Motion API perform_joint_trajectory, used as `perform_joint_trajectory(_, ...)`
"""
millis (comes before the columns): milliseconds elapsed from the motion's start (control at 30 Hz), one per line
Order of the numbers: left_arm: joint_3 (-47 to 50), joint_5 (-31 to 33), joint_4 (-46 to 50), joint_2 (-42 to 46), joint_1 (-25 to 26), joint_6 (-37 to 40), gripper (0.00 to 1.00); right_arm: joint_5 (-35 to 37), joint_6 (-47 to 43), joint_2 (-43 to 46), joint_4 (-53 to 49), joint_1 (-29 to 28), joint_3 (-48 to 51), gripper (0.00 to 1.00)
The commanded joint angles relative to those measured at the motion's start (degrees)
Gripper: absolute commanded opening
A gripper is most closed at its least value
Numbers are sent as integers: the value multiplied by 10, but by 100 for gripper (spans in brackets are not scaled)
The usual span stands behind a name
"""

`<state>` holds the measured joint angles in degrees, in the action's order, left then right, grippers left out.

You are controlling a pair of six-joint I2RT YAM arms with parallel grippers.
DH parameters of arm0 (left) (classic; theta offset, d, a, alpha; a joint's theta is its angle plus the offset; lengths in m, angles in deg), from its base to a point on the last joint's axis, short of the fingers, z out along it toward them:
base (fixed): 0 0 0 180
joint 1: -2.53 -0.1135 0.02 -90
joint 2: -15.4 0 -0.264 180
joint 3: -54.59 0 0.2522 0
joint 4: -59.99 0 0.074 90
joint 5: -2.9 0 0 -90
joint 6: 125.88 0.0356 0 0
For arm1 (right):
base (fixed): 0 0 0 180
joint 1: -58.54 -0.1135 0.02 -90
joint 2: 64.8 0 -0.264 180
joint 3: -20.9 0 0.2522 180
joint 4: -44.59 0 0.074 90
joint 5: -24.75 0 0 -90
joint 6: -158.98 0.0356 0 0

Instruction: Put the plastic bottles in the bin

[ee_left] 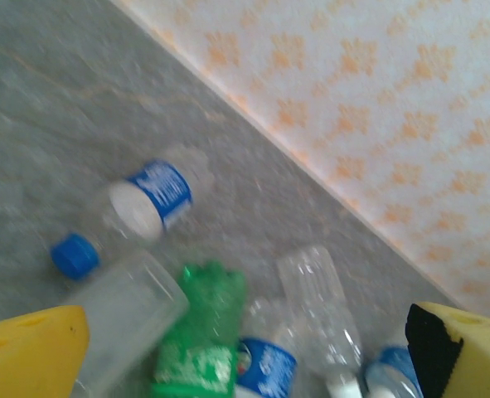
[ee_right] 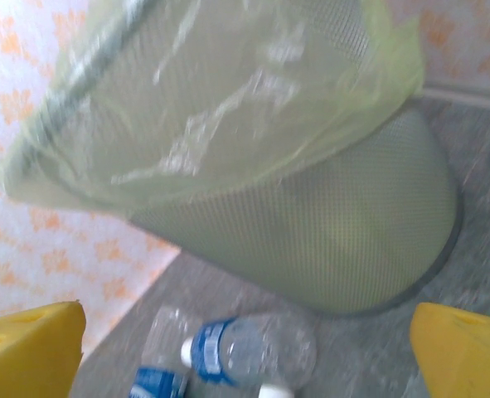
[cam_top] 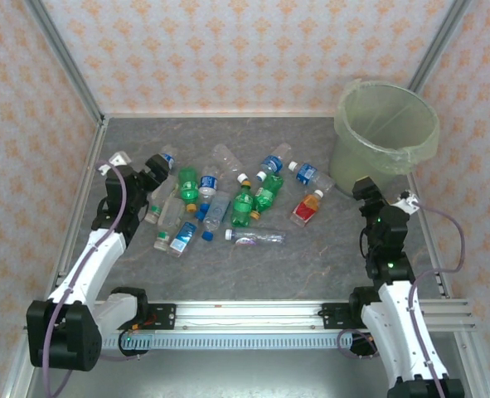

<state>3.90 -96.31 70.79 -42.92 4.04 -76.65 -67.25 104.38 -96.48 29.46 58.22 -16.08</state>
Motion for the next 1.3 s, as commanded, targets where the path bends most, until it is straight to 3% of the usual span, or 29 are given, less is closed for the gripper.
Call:
perform_joint_trajectory(0, 24, -37, 32, 28, 40, -48, 99, -104, 13, -46, -67, -16, -49, 100)
perform_joint_trajectory(167, 43, -19, 42, 77, 114, -70, 99, -97, -21, -128, -112, -116, -125, 100)
perform_joint_trajectory(300, 32, -5, 82, 111, 151, -44, 99, -35, -63, -184, -139, -229, -172, 100)
perform_joint_trajectory(533, 14, 15, 171, 166, 157, -3, 99, 55, -160, -307, -189, -426, -244, 100)
perform_joint_trajectory(733, -6, 56, 228, 207, 156, 16, 99, 96, -259, -416, -226, -543, -302, 100)
perform_joint_trajectory(900, -15, 75, 239, 218, 156, 23, 99, 104, -332, -511, -294, -589, -367, 100)
perform_joint_trajectory(1133, -20, 80, 235, 217, 156, 18, 99, 51, -392, -597, -324, -594, -402, 90)
perform_joint_trajectory(1267, -21, 81, 226, 214, 156, 19, 99, 50, -421, -639, -326, -595, -424, 90)
